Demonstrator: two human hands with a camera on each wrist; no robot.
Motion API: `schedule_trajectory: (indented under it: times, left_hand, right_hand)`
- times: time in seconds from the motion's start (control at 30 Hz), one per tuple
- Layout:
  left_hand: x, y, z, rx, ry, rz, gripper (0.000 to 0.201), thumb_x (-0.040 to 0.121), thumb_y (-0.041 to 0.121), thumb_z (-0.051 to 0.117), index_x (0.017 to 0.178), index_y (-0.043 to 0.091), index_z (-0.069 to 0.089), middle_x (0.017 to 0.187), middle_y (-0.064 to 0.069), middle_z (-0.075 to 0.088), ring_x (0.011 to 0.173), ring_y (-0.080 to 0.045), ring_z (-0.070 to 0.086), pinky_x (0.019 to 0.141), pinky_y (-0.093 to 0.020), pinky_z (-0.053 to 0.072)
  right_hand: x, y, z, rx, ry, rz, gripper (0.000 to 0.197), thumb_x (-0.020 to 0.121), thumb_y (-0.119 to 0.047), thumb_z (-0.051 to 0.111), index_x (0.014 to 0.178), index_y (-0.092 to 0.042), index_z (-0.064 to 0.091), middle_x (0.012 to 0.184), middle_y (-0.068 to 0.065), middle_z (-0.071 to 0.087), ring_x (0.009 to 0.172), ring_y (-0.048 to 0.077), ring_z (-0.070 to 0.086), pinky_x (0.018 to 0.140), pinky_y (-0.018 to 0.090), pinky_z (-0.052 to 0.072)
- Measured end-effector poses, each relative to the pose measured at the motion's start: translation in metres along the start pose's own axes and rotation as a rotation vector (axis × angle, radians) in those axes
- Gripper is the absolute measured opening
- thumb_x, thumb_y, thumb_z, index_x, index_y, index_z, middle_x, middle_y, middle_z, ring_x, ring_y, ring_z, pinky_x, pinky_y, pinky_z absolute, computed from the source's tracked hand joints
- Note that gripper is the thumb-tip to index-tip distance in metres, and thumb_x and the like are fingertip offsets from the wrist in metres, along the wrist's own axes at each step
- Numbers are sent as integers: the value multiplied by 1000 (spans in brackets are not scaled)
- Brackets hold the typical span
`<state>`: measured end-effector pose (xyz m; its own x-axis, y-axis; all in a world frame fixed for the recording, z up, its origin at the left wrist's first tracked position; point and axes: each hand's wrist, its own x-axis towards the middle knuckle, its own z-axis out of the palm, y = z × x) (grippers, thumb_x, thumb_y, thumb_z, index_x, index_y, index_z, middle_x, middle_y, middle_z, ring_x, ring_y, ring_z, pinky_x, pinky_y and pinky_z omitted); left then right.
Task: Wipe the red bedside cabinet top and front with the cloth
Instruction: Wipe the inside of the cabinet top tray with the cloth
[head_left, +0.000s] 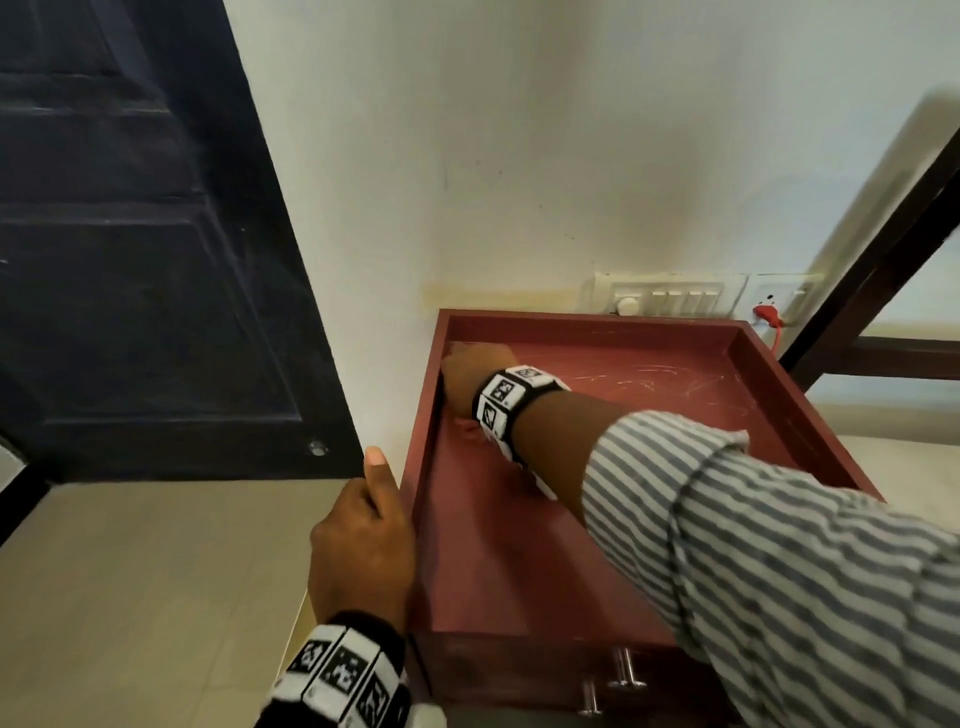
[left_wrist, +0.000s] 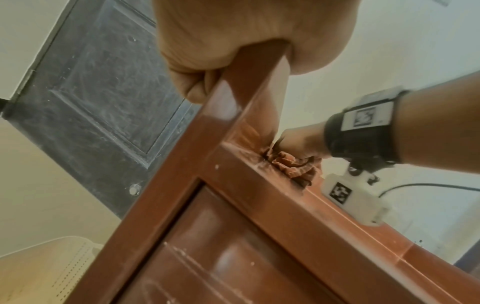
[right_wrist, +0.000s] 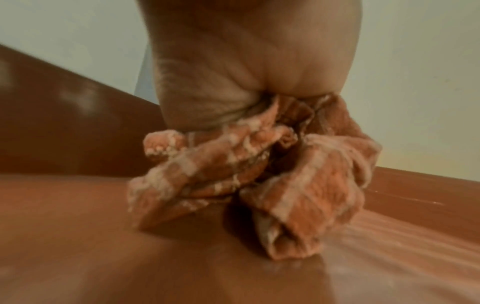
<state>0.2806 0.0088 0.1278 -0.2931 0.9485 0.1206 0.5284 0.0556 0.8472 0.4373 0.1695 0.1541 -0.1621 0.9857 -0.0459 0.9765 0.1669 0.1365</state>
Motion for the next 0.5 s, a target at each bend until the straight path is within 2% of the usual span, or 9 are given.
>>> schedule_trajectory:
  times: [0.1, 0.23, 0.3, 0.4, 0.5]
  left_hand:
    - [-3, 1, 0, -40, 8, -3, 65, 103, 60, 26, 61, 16, 49, 61, -5, 57, 60, -22, 55, 57, -32, 38]
    - [0, -3, 5, -44, -6, 13, 61, 100, 61, 24, 61, 21, 48, 61, -3, 56, 60, -19, 54, 55, -28, 36]
    - [-1, -4, 5, -25, -7, 19, 62, 99, 61, 22, 64, 20, 52, 63, -4, 58, 61, -19, 56, 58, -28, 39]
    - [-3, 0, 4, -17, -4, 14, 63, 99, 60, 21, 66, 18, 54, 65, -5, 60, 63, -20, 58, 60, -30, 40]
    - [-3, 2, 4, 18, -2, 6, 68, 100, 60, 19, 67, 14, 56, 64, -8, 61, 63, -21, 58, 58, -28, 37]
  right_hand:
    - [39, 16, 0, -30, 34, 52, 31, 97, -18, 50, 122, -15, 68, 125, 5, 66, 113, 30, 65, 82, 38, 50]
    - [57, 25, 4, -100, 77, 32, 22, 93, -14, 55, 109, -15, 70, 115, 5, 71, 105, 28, 68, 71, 32, 43]
    - [55, 27, 7, -71, 62, 48, 22, 96, -18, 54, 110, -17, 71, 116, 4, 70, 106, 27, 67, 72, 32, 44]
    - [44, 33, 5, 26, 48, 77, 27, 100, -21, 52, 119, -19, 70, 125, 6, 66, 114, 30, 64, 83, 39, 51]
    - [37, 37, 1, 78, 20, 49, 30, 100, -27, 54, 125, -23, 70, 132, 8, 61, 120, 32, 60, 94, 43, 52]
